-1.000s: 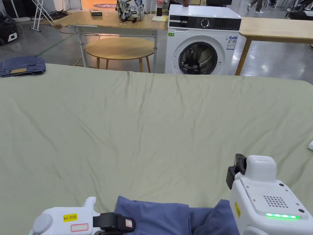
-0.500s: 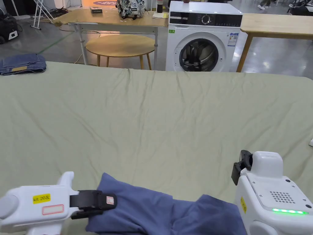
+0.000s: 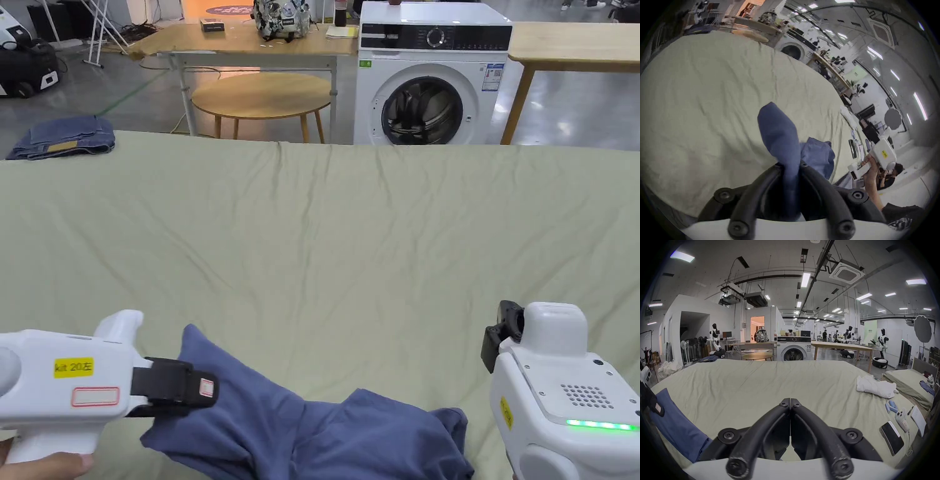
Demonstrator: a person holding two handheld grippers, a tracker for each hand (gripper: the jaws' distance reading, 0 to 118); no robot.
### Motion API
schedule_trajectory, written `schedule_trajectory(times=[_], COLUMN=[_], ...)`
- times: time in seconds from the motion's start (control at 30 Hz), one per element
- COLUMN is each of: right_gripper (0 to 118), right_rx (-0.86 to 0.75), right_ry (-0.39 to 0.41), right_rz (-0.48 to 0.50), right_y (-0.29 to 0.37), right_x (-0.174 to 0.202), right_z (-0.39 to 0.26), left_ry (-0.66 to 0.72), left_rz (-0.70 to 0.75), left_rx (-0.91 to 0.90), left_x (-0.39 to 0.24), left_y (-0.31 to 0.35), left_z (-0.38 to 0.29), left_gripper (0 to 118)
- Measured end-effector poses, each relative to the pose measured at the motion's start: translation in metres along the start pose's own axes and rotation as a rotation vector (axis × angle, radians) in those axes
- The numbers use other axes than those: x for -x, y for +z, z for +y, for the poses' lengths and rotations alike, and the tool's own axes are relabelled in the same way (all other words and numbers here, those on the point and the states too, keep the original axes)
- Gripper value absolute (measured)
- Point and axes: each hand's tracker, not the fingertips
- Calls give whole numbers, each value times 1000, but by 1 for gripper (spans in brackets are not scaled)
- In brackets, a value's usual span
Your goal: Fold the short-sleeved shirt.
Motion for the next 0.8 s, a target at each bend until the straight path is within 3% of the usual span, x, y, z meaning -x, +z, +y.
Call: schedule_trajectory(times=[0.53, 0.8], right_gripper=[0, 0], right_rx=[26, 30], right_ry=[6, -2], right_rz=[-20, -38], right_y=[2, 4], right_x=[-11, -19], right_z=[-5, -5], left_ry=[-151, -103], left_rz=[-106, -97], left_rx=[175, 308], left_x=[-118, -137], left_y=[-101, -196], left_z=[-3, -24], left_gripper=[4, 5])
